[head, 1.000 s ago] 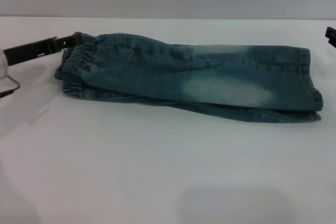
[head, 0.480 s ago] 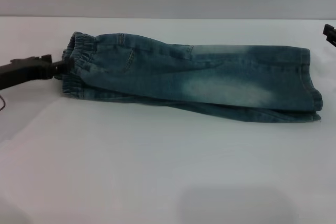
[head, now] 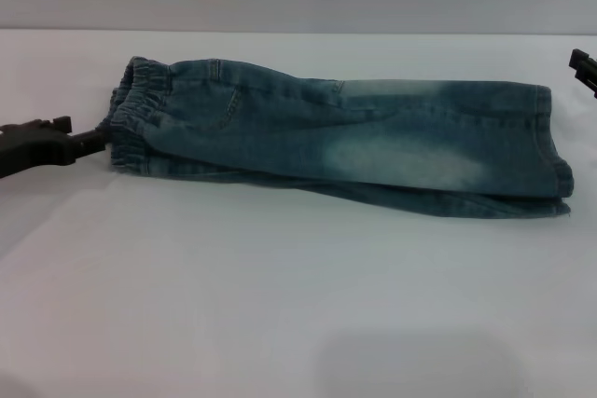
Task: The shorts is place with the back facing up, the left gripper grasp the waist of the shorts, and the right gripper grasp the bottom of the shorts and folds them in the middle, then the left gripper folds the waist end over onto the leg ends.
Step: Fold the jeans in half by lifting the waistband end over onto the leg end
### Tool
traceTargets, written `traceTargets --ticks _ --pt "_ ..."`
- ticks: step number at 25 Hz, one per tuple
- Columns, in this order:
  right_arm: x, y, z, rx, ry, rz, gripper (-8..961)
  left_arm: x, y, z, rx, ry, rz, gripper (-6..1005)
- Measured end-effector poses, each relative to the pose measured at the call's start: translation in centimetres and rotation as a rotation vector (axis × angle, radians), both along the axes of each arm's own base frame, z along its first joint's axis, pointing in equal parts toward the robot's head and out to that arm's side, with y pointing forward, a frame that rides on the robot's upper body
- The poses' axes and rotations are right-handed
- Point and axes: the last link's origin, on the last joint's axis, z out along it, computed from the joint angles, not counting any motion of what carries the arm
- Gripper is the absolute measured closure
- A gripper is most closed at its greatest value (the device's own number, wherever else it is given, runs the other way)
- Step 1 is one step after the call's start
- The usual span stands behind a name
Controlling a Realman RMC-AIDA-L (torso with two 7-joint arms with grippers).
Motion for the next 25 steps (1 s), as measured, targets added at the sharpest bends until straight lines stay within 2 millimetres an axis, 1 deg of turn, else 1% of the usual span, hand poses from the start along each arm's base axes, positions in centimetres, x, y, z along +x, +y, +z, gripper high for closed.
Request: traceTargets --ticks 7,16,25 --pt "0.0 0.0 -0.1 -0.001 0.003 -0.002 554 0.2 -0.1 -1.7 -0.005 0.008 0.001 276" --pt "0.1 -0.2 -0.2 -0.008 0.009 0.003 554 0.8 0.7 -3.3 -0.023 0.019 -0.01 276" --pt "0.1 -0.6 -0.2 -0.016 0.017 0.014 553 1.6 1.5 -3.6 -0.023 0.03 -0.032 277"
